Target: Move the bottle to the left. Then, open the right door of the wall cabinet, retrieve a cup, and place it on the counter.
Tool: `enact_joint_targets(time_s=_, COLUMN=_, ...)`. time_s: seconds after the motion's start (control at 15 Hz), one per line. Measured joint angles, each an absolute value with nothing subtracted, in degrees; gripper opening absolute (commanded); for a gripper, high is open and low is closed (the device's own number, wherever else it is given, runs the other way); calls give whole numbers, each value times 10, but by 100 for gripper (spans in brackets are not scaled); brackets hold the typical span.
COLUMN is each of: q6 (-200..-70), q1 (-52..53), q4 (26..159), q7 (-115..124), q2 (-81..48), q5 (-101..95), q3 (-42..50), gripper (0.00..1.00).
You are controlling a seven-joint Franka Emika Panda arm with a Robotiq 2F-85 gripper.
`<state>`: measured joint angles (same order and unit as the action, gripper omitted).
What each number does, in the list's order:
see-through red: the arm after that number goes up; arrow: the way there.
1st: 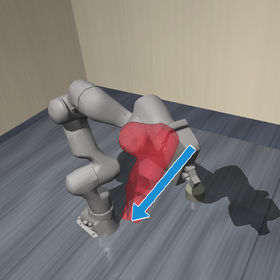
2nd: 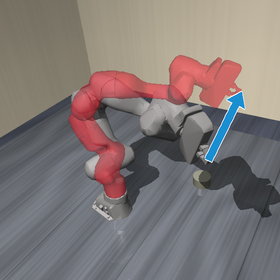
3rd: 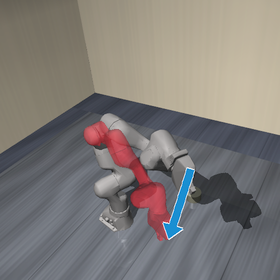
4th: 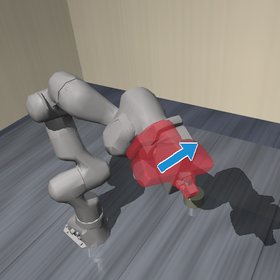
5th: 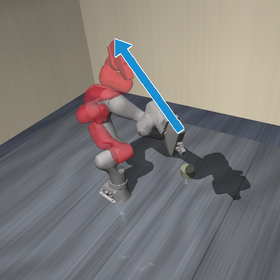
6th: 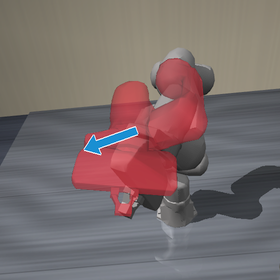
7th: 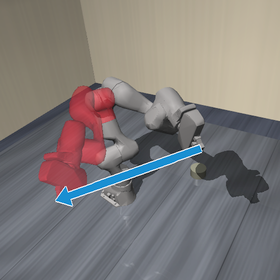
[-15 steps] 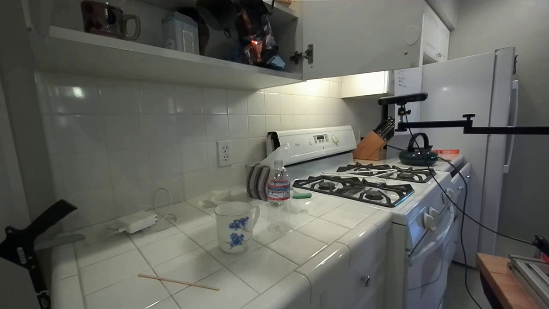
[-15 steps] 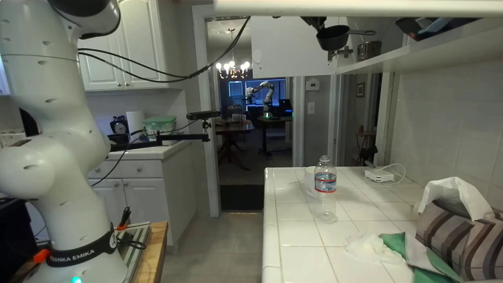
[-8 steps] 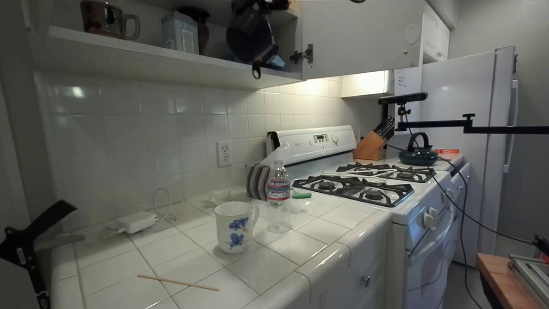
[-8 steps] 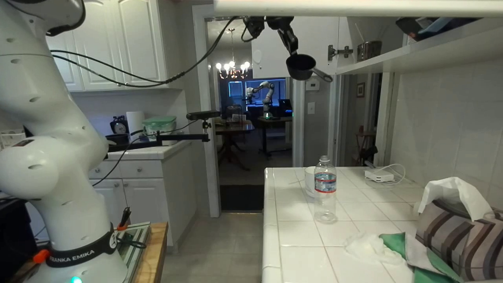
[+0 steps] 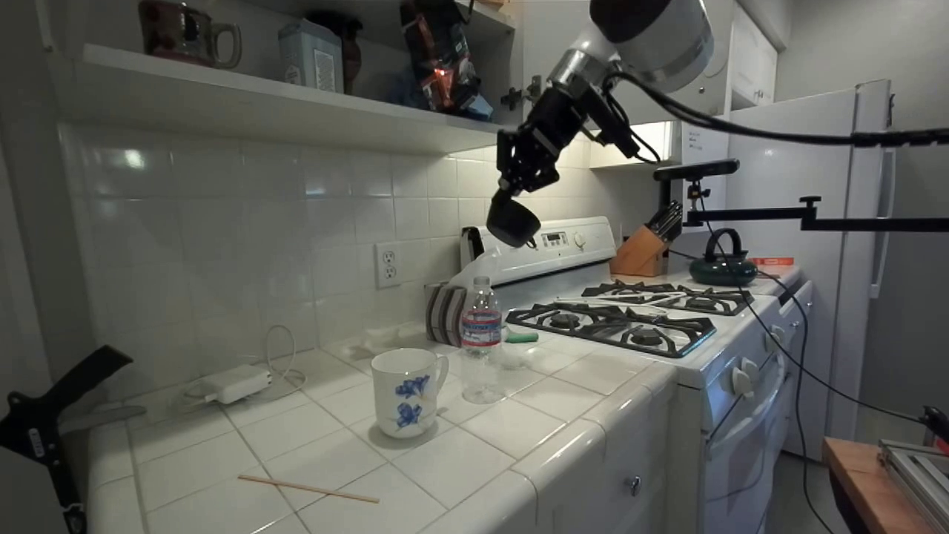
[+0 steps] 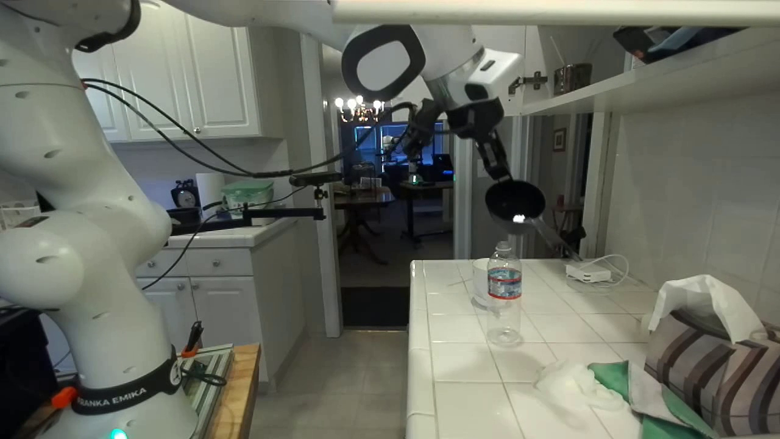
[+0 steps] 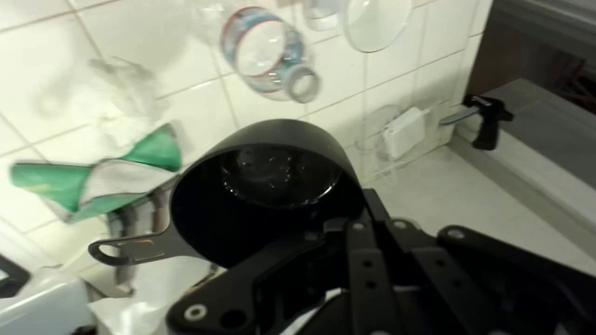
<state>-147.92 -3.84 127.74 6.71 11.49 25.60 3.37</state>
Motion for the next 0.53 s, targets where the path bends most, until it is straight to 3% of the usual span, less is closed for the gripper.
enact_joint_targets(time_s=0.53, q6=-1446, q1=-87, q4=1319, q7=50, q2=82, q5=175, q3=98, gripper=1)
